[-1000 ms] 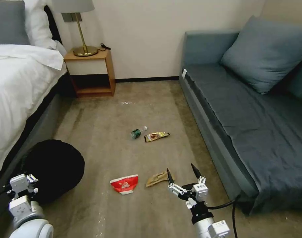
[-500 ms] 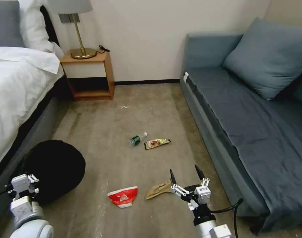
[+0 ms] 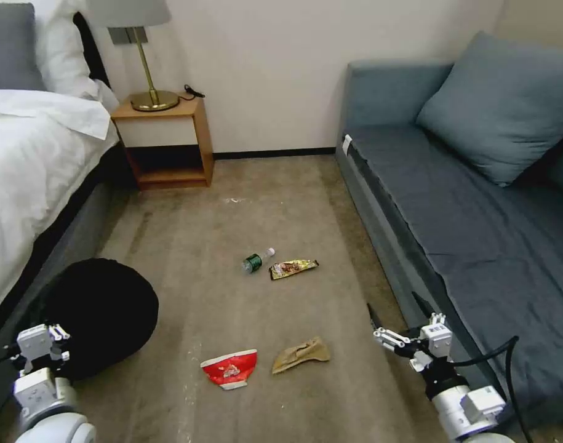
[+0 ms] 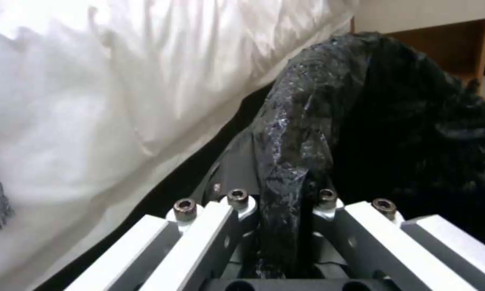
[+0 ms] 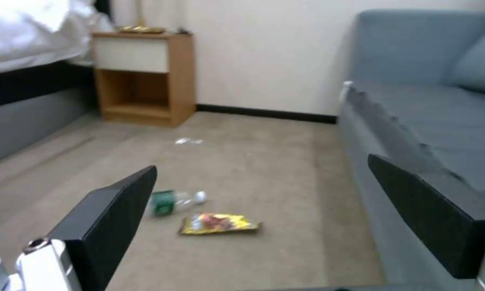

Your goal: Pick up the trash bin, then pick up the garbage on the floor and place it into the trash bin.

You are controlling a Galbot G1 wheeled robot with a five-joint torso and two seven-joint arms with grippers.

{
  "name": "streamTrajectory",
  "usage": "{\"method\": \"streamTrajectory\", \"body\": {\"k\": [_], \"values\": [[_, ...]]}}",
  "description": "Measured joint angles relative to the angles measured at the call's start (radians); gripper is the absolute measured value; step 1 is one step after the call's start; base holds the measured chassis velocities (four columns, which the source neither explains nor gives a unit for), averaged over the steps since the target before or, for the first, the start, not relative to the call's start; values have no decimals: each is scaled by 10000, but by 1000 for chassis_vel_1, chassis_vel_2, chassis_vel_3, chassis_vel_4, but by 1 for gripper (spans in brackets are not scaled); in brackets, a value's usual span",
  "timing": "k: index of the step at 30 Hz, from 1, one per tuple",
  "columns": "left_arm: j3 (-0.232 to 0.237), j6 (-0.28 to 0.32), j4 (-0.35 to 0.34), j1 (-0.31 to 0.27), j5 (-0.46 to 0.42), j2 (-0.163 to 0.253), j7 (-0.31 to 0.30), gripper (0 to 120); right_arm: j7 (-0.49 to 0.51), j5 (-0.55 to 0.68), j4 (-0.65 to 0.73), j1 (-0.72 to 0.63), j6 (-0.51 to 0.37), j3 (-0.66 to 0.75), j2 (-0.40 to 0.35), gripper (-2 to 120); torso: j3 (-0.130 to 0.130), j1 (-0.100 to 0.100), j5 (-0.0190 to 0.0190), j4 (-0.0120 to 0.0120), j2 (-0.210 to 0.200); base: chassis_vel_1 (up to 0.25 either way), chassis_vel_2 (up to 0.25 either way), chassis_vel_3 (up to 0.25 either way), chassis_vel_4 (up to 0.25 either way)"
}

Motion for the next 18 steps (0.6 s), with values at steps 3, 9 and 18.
{"method": "streamTrajectory", "body": {"k": [3,9,18], "values": [[3,-8,17,-7,31,5,0,7,-424,21,5,227,-282,-98,-356,100,0,0,0,0,0,0,0,0,0],[-2,-71,13,80,244,-57,0,7,-1319,718,-342,1415,-1287,-410,-1499,100,0,0,-2,1,0,0,0,0,0],[-41,-197,238,101,540,-166,0,7,-2294,1540,-1658,3701,-1946,-1998,-3307,100,1,0,-6,1,0,0,0,0,0]]}}
